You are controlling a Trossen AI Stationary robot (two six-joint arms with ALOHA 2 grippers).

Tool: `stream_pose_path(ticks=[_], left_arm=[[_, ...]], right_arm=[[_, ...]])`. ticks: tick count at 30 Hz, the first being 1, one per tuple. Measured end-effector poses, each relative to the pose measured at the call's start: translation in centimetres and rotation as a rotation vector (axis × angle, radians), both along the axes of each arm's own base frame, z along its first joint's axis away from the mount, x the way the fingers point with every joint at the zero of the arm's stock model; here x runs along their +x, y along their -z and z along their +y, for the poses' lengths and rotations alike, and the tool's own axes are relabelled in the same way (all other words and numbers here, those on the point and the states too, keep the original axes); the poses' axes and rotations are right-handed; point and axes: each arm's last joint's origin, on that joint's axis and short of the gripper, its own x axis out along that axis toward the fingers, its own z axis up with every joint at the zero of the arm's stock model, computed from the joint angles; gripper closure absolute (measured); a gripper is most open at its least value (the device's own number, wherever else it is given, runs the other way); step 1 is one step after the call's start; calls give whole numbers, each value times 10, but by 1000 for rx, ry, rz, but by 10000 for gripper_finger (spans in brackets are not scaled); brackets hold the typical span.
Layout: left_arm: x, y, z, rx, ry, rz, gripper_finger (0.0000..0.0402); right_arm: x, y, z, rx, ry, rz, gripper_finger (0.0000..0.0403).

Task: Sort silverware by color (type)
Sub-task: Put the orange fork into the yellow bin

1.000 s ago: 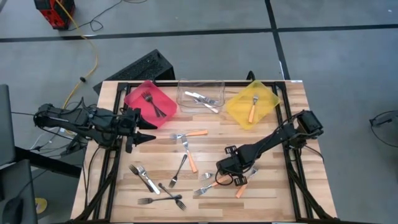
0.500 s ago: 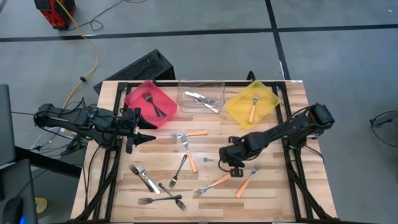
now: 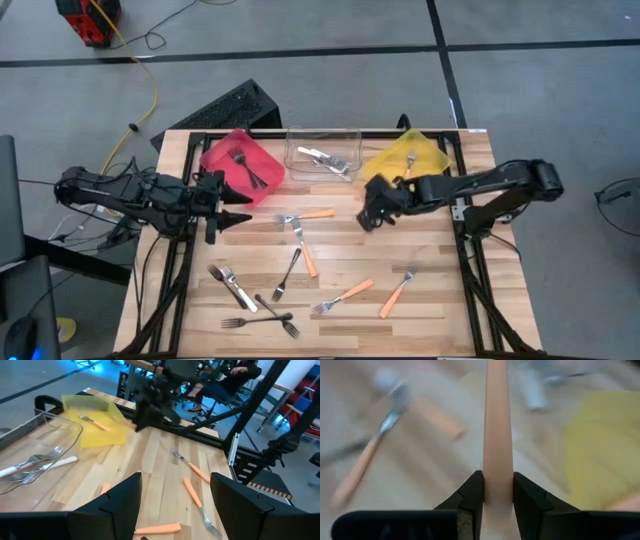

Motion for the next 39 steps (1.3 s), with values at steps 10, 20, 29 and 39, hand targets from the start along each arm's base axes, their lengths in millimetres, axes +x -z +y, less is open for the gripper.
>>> stream_pose_path(ticks=[10, 20, 29, 39], left_arm=[[0, 0, 1, -11, -43, -3, 182], [0, 0, 2, -2, -75, -6, 182], [0, 0, 2, 31, -78, -5, 182], [-18, -8, 7, 61, -76, -72, 182]], right_arm=[[-21, -1, -19, 29, 589, -98, 299], [-56, 4, -45, -1, 1098, -31, 299], [-54, 3, -70, -38, 1030, 12, 294], [-58, 3, -93, -44, 1038, 48, 295]])
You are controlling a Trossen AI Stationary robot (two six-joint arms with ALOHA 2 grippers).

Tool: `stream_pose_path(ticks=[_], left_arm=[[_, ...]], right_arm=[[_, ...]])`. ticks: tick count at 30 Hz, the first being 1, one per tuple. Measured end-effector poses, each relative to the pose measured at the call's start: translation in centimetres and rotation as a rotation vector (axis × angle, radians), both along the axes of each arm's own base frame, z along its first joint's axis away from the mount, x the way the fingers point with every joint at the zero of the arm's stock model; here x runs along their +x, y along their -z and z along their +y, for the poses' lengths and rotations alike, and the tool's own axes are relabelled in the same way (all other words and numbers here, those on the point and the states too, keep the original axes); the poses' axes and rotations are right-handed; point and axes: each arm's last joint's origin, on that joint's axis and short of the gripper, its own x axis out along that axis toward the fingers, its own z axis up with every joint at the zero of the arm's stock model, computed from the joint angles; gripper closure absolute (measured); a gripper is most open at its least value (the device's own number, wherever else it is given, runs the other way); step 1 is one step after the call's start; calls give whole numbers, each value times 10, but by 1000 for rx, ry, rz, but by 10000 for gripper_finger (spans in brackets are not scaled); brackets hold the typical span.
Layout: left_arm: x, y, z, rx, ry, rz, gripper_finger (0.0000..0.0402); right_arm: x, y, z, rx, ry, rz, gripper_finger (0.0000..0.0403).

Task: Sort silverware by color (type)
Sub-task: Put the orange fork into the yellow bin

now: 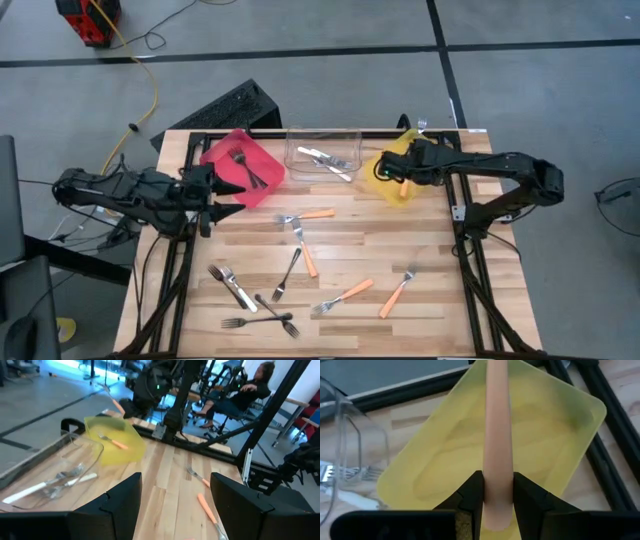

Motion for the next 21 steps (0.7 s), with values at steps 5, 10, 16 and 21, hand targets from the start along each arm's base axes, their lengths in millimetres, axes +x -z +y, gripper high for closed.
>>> stream_pose_path(ticks=[5, 10, 16, 21], left_arm=[[-10, -1, 3, 7, -25, -12, 182], [-17, -2, 5, 10, -39, -26, 182], [-18, -2, 5, 30, -40, -24, 182], [-18, -2, 5, 30, -40, -22, 182]], right_arm=[[-2, 5, -7, 12, -2, 14, 295], [-2, 18, -9, 10, 6, -15, 295], [-4, 34, -9, 19, 7, -28, 295], [-10, 48, -12, 55, 22, -18, 295]])
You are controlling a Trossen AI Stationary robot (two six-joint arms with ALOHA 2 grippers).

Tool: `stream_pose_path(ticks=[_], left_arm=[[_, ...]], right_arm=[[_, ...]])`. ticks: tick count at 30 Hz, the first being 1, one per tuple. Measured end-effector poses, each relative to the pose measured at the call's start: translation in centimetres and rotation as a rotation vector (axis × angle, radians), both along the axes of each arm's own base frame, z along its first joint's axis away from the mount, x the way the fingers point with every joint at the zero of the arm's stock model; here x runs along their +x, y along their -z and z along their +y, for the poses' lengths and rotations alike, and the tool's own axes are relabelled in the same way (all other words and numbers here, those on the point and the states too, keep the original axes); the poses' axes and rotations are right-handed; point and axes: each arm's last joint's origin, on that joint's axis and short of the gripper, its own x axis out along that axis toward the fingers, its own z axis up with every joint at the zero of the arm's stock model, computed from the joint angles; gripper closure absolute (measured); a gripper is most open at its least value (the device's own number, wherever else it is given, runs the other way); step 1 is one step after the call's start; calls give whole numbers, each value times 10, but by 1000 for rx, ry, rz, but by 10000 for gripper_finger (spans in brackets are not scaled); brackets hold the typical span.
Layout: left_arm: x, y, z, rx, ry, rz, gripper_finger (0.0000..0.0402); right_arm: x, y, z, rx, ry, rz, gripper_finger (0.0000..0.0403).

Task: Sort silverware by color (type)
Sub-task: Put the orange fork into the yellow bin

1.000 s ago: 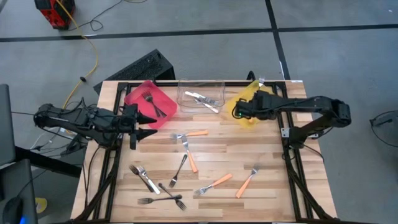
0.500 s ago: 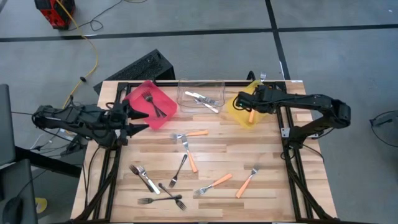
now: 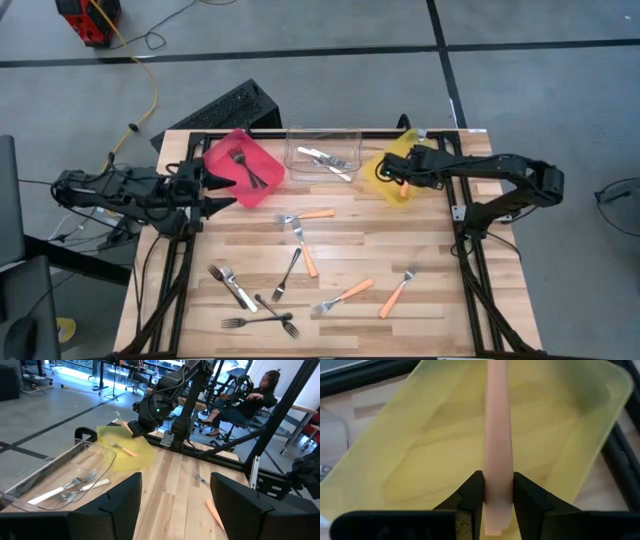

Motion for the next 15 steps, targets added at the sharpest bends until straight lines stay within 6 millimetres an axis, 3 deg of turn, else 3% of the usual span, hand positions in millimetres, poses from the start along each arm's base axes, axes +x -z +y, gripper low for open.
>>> stream_pose_path(ticks=[15], left_arm=[[0, 2, 0, -4, -3, 18, 182]], right_arm=[[-6, 32, -7, 42, 13, -94, 295]])
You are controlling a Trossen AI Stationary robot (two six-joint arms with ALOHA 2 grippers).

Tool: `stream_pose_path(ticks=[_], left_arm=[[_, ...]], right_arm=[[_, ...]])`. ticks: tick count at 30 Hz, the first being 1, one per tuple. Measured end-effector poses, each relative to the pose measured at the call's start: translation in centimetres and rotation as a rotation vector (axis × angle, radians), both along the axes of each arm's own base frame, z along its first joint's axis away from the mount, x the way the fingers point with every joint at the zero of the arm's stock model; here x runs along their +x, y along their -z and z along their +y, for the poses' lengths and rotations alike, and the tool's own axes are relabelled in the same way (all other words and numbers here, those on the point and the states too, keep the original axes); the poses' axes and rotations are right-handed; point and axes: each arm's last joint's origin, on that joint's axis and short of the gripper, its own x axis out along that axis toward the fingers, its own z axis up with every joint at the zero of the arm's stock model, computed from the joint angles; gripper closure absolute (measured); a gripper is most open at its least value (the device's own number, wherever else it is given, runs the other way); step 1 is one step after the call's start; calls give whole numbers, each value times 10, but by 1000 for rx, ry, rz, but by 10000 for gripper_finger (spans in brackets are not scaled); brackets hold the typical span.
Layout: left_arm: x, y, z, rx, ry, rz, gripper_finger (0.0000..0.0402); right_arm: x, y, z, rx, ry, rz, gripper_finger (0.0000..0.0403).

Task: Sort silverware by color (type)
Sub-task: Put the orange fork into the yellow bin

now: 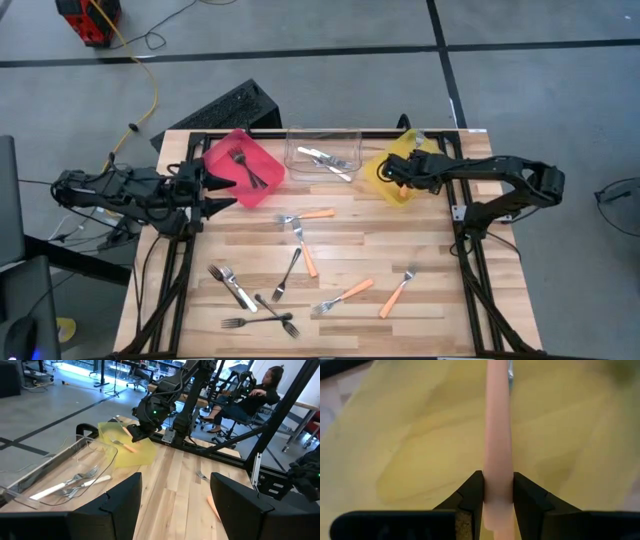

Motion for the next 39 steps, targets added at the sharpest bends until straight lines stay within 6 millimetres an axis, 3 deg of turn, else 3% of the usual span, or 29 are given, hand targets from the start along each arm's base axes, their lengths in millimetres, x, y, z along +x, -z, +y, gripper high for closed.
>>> stream_pose_path(ticks=[10, 24, 30, 34, 39], left_arm=[[0, 0, 0, 0, -4, 0, 182], [0, 0, 1, 4, -27, 0, 182], [0, 0, 1, -5, -28, -2, 182], [0, 0, 1, -6, -28, -2, 182], [0, 0, 1, -13, -29, -3, 182]], right_arm=[[-3, 14, 3, 10, -23, -21, 290], [-1, 12, 1, -17, -47, -19, 213], [6, -13, -2, -55, -194, -31, 181], [13, -42, -5, -129, -331, -44, 175], [28, -78, 5, -229, -728, -35, 178]])
